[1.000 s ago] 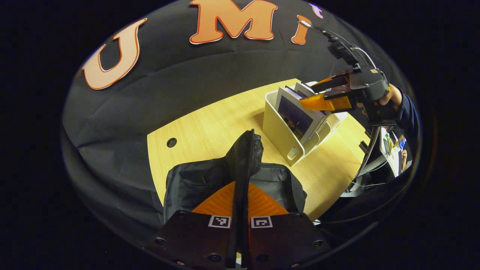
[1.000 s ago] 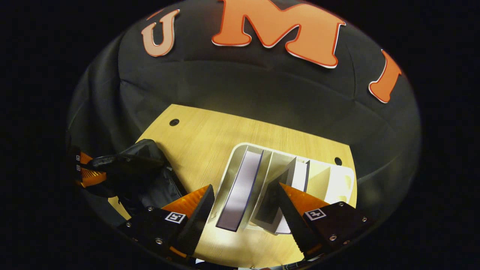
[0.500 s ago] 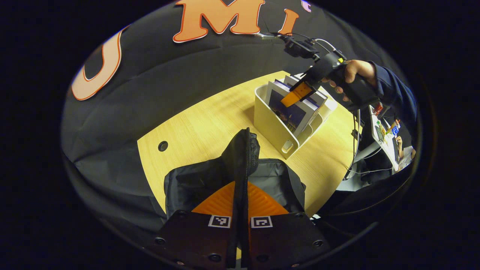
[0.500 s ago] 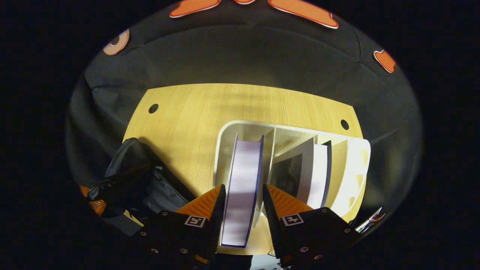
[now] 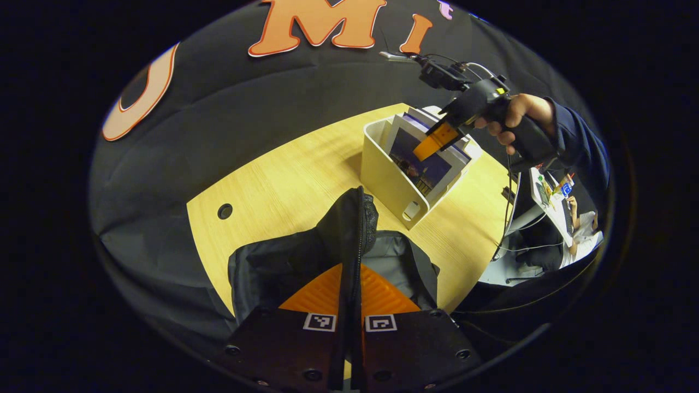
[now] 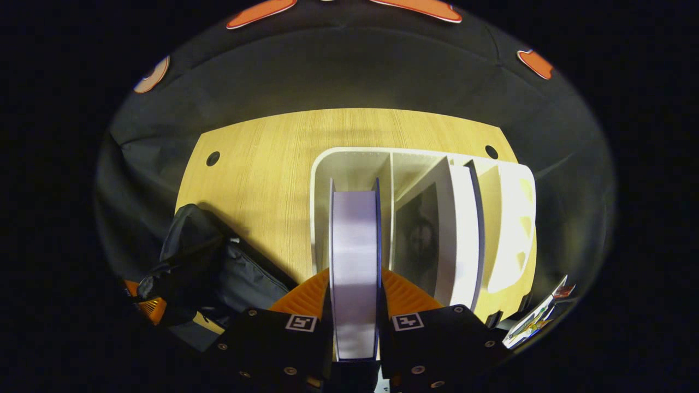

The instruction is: Open the schoolbag, grab two books from the bookshelf and put them into the schoolbag.

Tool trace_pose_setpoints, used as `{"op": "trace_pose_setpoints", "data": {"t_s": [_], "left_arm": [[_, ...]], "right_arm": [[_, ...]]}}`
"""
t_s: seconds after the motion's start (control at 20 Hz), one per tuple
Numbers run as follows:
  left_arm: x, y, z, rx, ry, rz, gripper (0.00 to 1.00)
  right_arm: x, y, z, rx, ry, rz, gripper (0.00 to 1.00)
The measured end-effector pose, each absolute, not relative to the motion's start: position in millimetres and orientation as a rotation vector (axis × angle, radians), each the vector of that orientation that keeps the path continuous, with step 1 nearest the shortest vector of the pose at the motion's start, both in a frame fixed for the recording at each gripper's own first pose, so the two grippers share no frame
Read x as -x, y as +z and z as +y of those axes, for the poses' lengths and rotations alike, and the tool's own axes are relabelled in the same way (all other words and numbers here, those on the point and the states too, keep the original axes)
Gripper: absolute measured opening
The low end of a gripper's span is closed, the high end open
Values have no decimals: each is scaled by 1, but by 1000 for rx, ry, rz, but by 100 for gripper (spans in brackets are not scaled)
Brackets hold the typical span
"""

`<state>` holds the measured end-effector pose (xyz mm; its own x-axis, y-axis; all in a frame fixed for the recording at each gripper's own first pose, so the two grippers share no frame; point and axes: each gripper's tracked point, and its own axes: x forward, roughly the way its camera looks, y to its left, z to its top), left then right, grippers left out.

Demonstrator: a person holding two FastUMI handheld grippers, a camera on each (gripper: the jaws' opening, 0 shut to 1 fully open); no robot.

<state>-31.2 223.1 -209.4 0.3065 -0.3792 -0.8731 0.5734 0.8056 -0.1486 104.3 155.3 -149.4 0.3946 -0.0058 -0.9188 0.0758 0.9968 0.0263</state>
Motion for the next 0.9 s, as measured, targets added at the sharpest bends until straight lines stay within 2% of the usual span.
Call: {"op": "trace_pose_setpoints", "data": {"t_s": [0.45,0.9], "left_arm": [[37,-217,217,-189,-659,1096,5],[37,-217,210,-199,-660,1114,6]], "right_arm": [[-31,-117,136,-197,-43,1082,35],[59,-127,124,-411,-34,1040,34]]}}
